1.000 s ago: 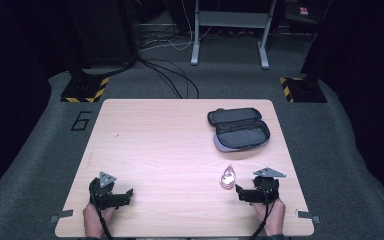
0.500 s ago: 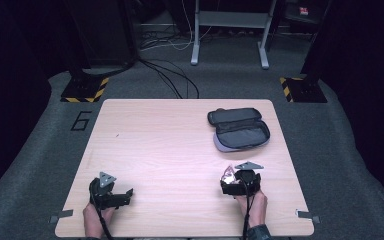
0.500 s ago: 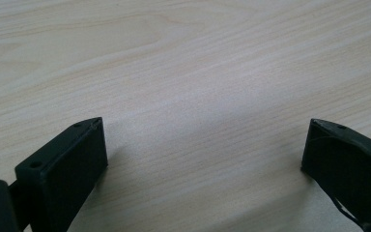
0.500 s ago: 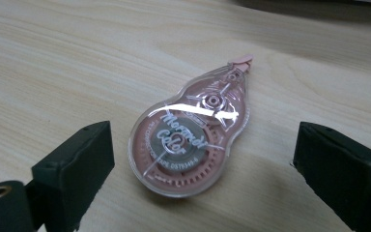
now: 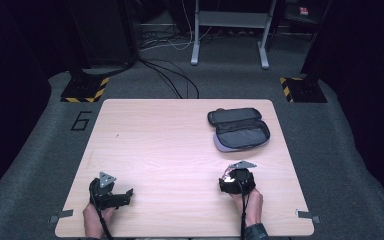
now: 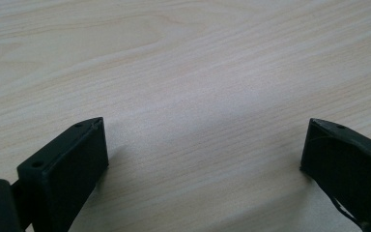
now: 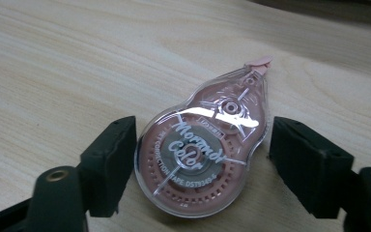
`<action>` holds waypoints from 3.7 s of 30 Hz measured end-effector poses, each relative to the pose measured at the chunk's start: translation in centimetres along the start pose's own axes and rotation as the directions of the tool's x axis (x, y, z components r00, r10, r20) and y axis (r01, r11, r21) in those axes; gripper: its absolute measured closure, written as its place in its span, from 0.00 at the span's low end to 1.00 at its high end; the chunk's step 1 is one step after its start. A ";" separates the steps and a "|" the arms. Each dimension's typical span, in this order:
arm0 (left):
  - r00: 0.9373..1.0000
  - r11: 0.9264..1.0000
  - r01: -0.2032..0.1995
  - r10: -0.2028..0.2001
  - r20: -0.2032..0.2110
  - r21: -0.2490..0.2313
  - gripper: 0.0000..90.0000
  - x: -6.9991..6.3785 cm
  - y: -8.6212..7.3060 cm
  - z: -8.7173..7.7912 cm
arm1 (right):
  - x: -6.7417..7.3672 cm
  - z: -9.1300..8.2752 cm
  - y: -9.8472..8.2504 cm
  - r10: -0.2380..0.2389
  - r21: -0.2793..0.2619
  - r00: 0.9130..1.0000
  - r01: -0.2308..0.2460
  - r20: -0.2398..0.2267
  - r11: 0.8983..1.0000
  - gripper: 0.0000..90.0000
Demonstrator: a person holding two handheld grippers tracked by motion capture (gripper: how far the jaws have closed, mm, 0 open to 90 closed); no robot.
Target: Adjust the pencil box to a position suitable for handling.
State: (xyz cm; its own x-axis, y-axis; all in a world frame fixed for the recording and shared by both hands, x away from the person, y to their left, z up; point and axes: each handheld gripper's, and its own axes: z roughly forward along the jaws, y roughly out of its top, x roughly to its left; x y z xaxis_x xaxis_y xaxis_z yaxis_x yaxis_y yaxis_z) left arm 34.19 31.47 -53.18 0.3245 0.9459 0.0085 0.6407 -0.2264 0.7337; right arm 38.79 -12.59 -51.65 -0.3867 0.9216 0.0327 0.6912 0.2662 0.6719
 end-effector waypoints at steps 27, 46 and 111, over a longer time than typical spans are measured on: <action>1.000 1.000 -0.001 0.001 0.003 0.000 0.03 0.0 0.0 0.0 | -2.0 -1.9 -0.5 -0.126 -0.048 0.984 0.121 -0.125 0.992 0.42; 1.000 1.000 0.000 0.000 0.002 0.002 0.03 0.0 0.0 0.0 | -6.4 -4.8 -2.8 -0.200 0.020 0.966 0.206 -0.166 0.978 0.42; 1.000 1.000 0.004 -0.004 0.002 -0.004 0.03 0.0 0.0 0.0 | -11.9 -5.3 0.1 -0.031 -0.024 0.993 0.029 -0.118 0.999 0.16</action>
State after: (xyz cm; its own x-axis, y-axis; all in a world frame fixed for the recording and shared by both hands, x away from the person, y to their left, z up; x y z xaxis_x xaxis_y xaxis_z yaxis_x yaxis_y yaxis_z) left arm 34.23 31.45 -53.20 0.3232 0.9463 0.0043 0.6392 -0.2216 0.7364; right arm 40.28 -25.01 -48.04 -0.4775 0.8731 0.0986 0.6652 0.2859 0.6898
